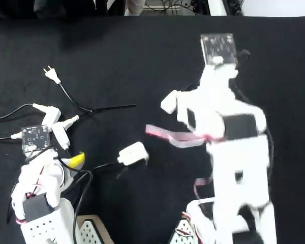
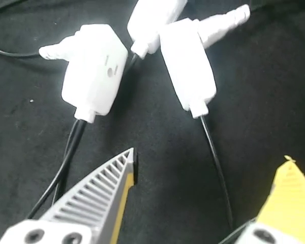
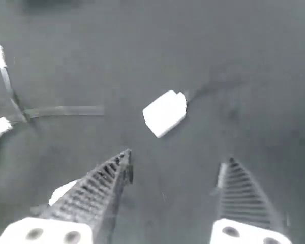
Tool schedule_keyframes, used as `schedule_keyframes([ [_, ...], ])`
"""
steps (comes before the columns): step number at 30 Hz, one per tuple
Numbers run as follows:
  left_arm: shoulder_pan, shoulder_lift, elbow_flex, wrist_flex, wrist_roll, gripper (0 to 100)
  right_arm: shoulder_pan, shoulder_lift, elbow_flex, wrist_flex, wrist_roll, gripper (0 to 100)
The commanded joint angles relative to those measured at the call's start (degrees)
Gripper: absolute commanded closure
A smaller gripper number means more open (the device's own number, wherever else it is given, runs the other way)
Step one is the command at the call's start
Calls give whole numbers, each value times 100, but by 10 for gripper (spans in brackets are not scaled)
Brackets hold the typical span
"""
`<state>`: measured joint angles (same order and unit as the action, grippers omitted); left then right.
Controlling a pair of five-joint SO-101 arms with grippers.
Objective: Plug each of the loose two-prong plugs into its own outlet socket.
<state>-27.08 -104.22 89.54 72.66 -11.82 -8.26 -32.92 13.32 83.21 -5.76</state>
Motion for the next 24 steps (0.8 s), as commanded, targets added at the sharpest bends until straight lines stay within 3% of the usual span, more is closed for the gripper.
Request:
schedule_keyframes([
  [1,-31,9,-673,-132,273,590,501,927,-655,132,-53,789],
  [6,40,26,-980,-554,563,591,475,1956,-611,-396,-466,784],
  [10,444,325,-787,-624,756,600,44,2985,-435,-1248,-1213,652],
  [14,426,466,-690,-607,457,608,-492,3943,-549,-2198,-1688,540],
  [18,207,466,-295,-598,-79,608,-809,4910,-1015,-2699,-2119,549],
  [24,57,457,312,-598,-756,610,-695,6519,-2062,-2708,-2374,624],
])
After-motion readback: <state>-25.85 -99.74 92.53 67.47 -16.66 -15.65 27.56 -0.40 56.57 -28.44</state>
